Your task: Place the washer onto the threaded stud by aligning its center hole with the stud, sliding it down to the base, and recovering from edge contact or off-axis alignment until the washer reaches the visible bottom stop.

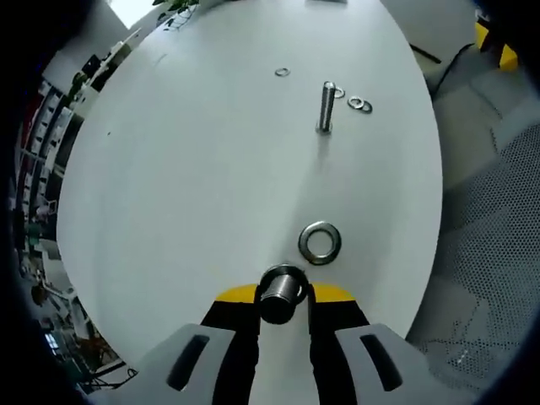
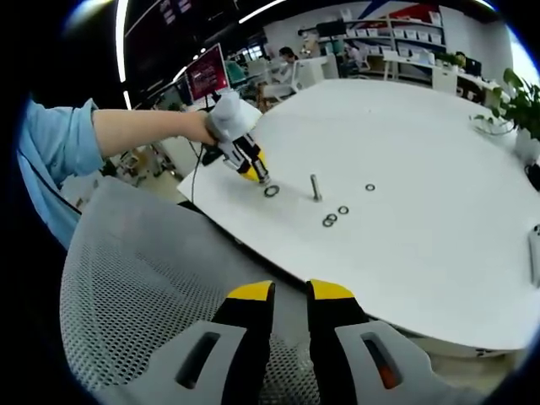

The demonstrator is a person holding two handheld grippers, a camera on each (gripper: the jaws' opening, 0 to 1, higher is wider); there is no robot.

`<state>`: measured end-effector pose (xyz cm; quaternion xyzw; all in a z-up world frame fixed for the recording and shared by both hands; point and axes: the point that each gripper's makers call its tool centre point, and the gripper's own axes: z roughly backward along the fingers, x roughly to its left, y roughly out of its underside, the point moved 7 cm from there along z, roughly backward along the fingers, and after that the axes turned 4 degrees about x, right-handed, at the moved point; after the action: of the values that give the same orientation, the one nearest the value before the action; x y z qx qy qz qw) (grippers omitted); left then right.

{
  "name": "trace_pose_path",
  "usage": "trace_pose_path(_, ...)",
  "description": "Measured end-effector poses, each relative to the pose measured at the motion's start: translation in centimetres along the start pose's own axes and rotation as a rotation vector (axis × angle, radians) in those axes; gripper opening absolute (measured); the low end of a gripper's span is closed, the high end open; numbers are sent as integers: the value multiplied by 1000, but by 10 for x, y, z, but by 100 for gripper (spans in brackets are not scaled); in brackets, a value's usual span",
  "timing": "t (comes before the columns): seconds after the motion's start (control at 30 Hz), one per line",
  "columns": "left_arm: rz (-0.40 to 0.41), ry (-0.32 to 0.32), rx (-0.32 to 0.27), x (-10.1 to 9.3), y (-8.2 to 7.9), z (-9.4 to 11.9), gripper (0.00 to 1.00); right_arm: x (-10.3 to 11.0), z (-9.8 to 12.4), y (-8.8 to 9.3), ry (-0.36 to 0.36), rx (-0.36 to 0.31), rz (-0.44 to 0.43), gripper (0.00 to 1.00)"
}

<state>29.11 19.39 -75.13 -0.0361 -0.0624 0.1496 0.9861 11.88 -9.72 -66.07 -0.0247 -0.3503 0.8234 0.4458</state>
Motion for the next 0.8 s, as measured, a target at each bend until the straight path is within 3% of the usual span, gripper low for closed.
trace_pose_path(0.3,-17,12,29,-6,3,-5,19,1,0,1,-2,2,0,18)
trace_pose_path(0.5,-12,20,23,-5,3,-4,20,1,0,1,-2,2,-1,18)
trace_pose_path(0.6,-62,15,-2,-6,1,-5,20,0,0,1,-3,4,1,18)
trace_pose_path(0.8,-36,21,-21,-5,5,0,21,0,0,0,-3,4,2,18)
